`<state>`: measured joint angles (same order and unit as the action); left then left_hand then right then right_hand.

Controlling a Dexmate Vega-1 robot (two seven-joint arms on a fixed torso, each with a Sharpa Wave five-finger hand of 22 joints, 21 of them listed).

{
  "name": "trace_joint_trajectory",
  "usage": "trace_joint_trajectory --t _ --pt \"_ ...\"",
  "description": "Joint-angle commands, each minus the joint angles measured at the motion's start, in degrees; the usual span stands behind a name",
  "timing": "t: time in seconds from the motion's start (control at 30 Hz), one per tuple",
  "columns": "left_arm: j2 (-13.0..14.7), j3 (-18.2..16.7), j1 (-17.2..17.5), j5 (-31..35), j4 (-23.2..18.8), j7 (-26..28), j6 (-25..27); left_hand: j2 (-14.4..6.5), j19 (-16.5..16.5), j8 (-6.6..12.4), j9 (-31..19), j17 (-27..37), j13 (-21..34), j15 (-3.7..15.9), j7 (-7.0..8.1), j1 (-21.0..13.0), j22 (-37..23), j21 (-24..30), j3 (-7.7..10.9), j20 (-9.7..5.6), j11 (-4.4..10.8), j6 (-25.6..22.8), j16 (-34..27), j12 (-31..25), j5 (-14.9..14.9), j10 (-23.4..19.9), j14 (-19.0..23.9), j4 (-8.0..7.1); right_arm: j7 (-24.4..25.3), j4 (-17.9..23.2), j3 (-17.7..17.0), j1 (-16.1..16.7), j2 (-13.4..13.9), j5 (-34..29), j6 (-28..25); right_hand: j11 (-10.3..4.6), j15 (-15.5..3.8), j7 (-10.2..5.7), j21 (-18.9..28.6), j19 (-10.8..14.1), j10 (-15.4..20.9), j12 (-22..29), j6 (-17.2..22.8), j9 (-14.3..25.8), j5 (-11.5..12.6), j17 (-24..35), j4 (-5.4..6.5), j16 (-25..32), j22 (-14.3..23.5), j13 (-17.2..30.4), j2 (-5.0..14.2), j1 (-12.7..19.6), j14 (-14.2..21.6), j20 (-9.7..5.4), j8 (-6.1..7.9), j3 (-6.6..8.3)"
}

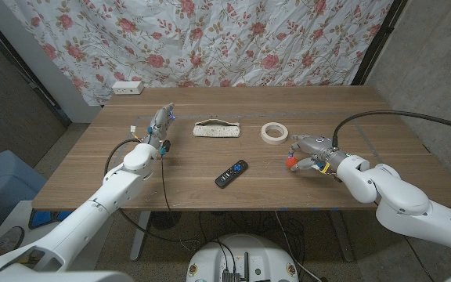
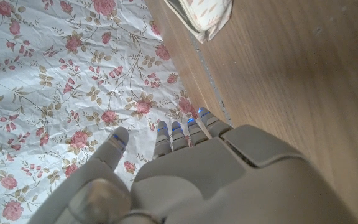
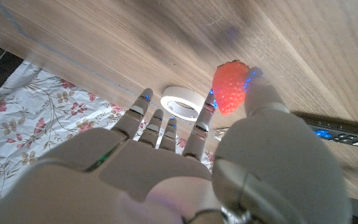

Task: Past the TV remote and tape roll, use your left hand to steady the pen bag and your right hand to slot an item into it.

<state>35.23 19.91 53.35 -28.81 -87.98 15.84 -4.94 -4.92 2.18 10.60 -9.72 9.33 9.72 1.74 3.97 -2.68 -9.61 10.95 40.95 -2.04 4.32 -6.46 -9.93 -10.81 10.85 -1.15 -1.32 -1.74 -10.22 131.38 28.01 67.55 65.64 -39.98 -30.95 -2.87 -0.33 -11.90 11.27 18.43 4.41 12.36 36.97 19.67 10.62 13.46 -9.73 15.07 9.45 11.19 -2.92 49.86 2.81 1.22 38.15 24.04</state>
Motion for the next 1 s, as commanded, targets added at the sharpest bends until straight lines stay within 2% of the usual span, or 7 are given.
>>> trace_joint_trajectory --t 0.03,0.27,0.43,0.73,0.83,0.87,1.0 --pt "3.8 1.2 0.0 4.8 -4.3 0.6 3.0 -3.1 0.5 0.44 -0.1 0.1 0.2 1.23 0.55 -0.9 0.0 -0.1 0.18 -0.23 0.29 -1.4 0.0 -0.2 -0.2 -0.6 0.4 1.23 1.3 0.9 -1.6 0.1 0.5 2.4 -0.1 0.11 -0.13 -0.38 0.0 0.3 0.6 0.2 0.6 0.3 0.1 0.3 0.41 0.4 0.2 0.0 0.31 0.4 0.3 -0.14 0.26 0.1" --pt "5.8 2.0 -0.6 7.9 -6.3 0.5 5.5 -2.7 0.7 0.81 -0.1 0.1 0.2 1.74 1.58 -2.2 0.1 -0.2 0.41 -0.38 0.95 -4.0 -0.1 -0.3 -0.6 -1.4 0.5 3.82 2.6 1.0 -2.4 0.3 0.7 3.9 0.1 0.14 -0.04 -0.4 0.0 0.3 0.7 0.1 0.5 0.4 0.1 0.3 0.43 0.4 0.2 0.0 0.36 0.5 0.2 -0.13 0.38 0.05" --pt "7.4 3.2 -2.0 10.9 -7.6 0.0 8.0 -2.5 0.7 0.69 -0.2 0.1 0.2 2.15 1.61 -2.9 0.1 -0.3 0.57 -0.49 1.28 -4.4 -0.1 -0.3 -0.7 -1.6 0.6 5.03 3.3 1.1 -2.5 0.2 0.7 4.3 0.1 0.11 0.04 -0.3 -0.1 0.3 0.8 0.0 0.8 0.5 0.2 0.4 0.46 0.4 0.2 0.0 0.43 0.5 0.3 -0.13 0.62 0.0" --pt "10.2 7.1 -6.6 16.2 -7.9 -5.0 13.1 -2.1 0.9 0.67 -0.1 0.1 0.2 2.56 2.76 -4.4 0.1 -0.3 0.99 -0.58 1.55 -5.2 -0.1 -0.3 -0.8 -1.9 0.8 7.57 4.4 0.2 -2.1 -0.7 0.4 4.3 0.9 0.19 -0.08 -0.28 -0.1 0.4 0.8 -0.1 0.9 0.6 0.3 0.4 0.46 0.4 0.2 0.0 0.57 0.6 0.3 -0.13 0.87 -0.03" --pt "10.4 8.3 -8.1 18.2 -7.4 -5.9 13.6 -1.9 0.9 0.71 -0.1 0.1 0.2 2.88 3.19 -4.6 0.1 -0.4 0.96 -0.59 1.61 -5.7 -0.1 -0.3 -0.8 -2.1 0.9 8.14 4.7 0.1 -2.7 -0.8 -0.4 5.9 0.6 0.17 -0.01 -0.16 -0.1 0.4 0.8 -0.2 0.7 0.6 0.3 0.4 0.46 0.4 0.2 0.0 0.59 0.6 0.4 -0.09 0.84 -0.04" --pt "10.5 8.7 -8.6 18.7 -7.0 -6.5 13.5 -1.7 0.9 0.91 -0.2 0.1 0.2 2.88 3.76 -5.0 0.1 -0.4 0.95 -0.57 1.66 -6.7 -0.1 -0.4 -0.9 -2.5 1.0 8.87 5.1 -0.1 -3.1 -0.7 -0.7 6.8 0.9 0.19 -0.01 -0.1 -0.1 0.6 0.8 -0.2 0.4 0.6 0.3 0.4 0.45 0.4 0.2 0.0 0.59 0.7 0.4 -0.08 0.76 -0.07" --pt "11.2 10.8 -11.0 22.2 -6.8 -8.3 15.0 -1.8 1.3 0.97 -0.2 0.1 0.2 3.35 3.91 -5.6 0.1 -0.3 1.0 -0.61 1.94 -7.7 -0.3 -0.6 -0.9 -3.2 1.7 9.85 5.4 -0.7 -2.7 -1.8 -0.9 7.0 1.5 0.21 0.02 0.34 0.1 1.1 1.0 -0.2 0.2 0.7 0.4 0.4 0.43 0.5 0.2 0.0 0.74 0.8 0.6 -0.38 0.82 -0.04"
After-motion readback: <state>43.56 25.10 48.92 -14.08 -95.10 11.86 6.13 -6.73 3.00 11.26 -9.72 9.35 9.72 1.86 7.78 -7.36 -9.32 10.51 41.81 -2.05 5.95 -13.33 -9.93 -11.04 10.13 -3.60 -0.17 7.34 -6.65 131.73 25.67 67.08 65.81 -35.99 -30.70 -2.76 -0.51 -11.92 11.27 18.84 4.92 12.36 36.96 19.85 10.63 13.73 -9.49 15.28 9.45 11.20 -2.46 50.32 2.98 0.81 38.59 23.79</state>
